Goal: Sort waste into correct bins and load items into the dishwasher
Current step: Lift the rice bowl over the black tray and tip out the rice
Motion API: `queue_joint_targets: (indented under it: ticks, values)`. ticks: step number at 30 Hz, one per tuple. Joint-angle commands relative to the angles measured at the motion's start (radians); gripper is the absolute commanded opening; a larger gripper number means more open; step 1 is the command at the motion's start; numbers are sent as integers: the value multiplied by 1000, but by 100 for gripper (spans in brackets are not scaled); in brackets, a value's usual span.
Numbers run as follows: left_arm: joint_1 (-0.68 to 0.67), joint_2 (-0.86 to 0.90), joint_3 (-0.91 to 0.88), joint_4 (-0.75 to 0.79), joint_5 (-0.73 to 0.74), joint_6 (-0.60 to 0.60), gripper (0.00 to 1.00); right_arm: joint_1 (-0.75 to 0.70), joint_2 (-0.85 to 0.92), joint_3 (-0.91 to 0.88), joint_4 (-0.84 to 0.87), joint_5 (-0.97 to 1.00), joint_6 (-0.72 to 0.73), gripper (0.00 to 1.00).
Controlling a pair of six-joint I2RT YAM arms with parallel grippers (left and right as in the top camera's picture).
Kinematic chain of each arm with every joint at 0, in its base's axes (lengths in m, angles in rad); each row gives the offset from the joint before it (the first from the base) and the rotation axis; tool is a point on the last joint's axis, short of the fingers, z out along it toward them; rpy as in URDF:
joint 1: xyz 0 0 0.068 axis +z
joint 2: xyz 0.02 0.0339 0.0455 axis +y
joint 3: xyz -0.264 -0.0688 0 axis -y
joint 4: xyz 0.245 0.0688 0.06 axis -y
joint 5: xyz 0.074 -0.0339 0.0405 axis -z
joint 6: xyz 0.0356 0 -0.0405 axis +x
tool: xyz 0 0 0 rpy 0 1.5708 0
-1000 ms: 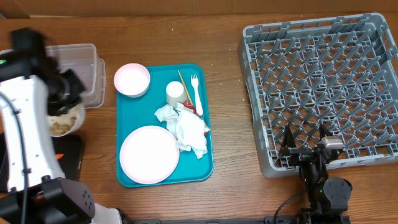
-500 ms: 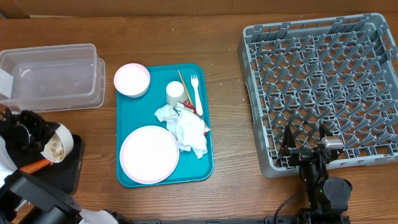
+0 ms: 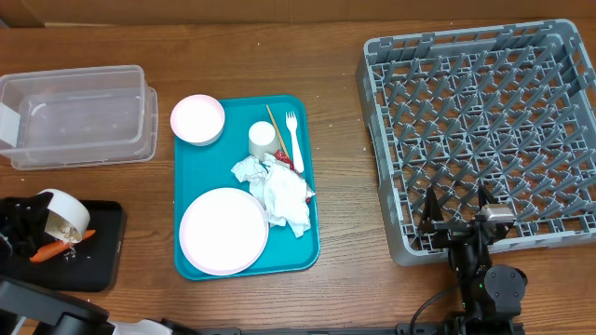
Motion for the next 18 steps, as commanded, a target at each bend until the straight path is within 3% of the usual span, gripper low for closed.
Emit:
queue_joint_targets:
  ticks: [1,7,14,18]
  values:
    - [46,-9,-5,17,64,-16,4,5,-8,-10,8,10,-4,100]
    - [94,61,-5,43,69,-11,4,5,-8,-10,8,10,-4,100]
    - [94,202,-5,39,333,72,4,5,-8,-10,8,9,-4,100]
    - [94,203,-5,27,340,99,4,5,-8,-10,8,10,-4,100]
